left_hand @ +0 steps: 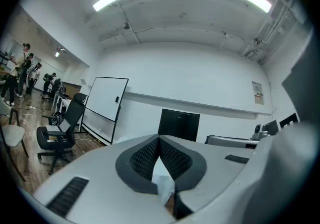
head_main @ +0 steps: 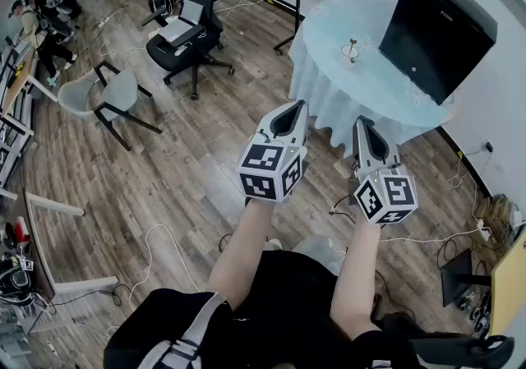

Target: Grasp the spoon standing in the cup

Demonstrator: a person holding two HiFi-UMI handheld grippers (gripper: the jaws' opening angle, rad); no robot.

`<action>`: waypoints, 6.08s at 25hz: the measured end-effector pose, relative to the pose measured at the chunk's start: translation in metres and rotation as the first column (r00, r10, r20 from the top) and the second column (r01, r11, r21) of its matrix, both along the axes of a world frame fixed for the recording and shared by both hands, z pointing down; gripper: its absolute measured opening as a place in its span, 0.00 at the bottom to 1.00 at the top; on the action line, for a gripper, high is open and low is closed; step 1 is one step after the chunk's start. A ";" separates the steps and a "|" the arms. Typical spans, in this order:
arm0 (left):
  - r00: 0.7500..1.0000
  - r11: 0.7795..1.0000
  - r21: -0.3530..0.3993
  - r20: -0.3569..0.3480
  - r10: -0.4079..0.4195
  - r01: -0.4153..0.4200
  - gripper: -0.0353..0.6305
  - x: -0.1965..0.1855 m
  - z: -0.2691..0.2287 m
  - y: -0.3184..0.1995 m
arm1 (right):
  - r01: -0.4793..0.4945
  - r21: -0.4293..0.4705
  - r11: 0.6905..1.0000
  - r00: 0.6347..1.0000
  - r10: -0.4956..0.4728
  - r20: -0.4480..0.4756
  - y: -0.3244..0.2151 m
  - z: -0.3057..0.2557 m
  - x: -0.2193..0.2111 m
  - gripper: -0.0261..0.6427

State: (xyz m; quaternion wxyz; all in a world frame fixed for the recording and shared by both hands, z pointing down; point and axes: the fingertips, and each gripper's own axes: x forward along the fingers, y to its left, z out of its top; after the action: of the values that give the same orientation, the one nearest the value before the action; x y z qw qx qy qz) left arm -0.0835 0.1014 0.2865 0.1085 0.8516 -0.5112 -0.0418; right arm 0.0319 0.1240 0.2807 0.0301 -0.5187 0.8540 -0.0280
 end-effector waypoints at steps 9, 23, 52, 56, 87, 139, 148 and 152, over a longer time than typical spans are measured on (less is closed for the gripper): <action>1.000 1.000 0.007 -0.001 0.023 -0.023 0.07 0.008 -0.005 0.005 | -0.036 0.009 0.999 0.999 0.037 -0.029 0.006 -0.005 0.007 0.04; 0.999 1.000 0.005 -0.046 0.023 -0.023 0.07 -0.007 -0.008 0.013 | -0.071 0.026 0.997 0.997 0.072 -0.042 0.017 -0.013 0.000 0.04; 0.997 0.991 -0.119 -0.047 -0.064 0.058 0.07 0.012 0.049 -0.088 | -0.129 -0.120 0.984 0.992 0.128 -0.019 -0.091 0.042 0.074 0.04; 1.000 0.990 -0.144 -0.022 -0.003 0.000 0.07 0.048 0.058 -0.131 | -0.140 -0.125 0.982 0.990 0.143 0.014 -0.133 0.046 0.098 0.04; 0.999 0.993 -0.113 0.033 -0.032 0.036 0.07 0.117 0.047 -0.348 | 0.028 -0.067 0.997 1.000 -0.029 -0.004 -0.355 0.028 0.137 0.05; 0.997 0.875 -0.483 0.073 0.018 0.019 0.07 0.109 0.241 -0.479 | 0.074 -0.512 0.856 0.996 -0.094 -0.013 -0.496 0.248 0.091 0.24; 0.997 0.880 -0.475 0.070 0.033 0.004 0.07 0.114 0.239 -0.481 | 0.056 -0.508 0.859 0.996 -0.081 -0.028 -0.496 0.250 0.090 0.12; 0.997 0.884 -0.467 0.074 0.031 0.007 0.07 0.113 0.234 -0.476 | 0.050 -0.509 0.859 0.997 -0.073 -0.025 -0.491 0.246 0.090 0.12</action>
State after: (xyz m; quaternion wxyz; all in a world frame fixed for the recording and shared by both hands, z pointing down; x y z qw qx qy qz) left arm 0.0293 -0.3749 0.5206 0.2898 0.8046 -0.5050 0.1168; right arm 0.1220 -0.3673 0.5264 -0.1268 -0.4812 0.8331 -0.2414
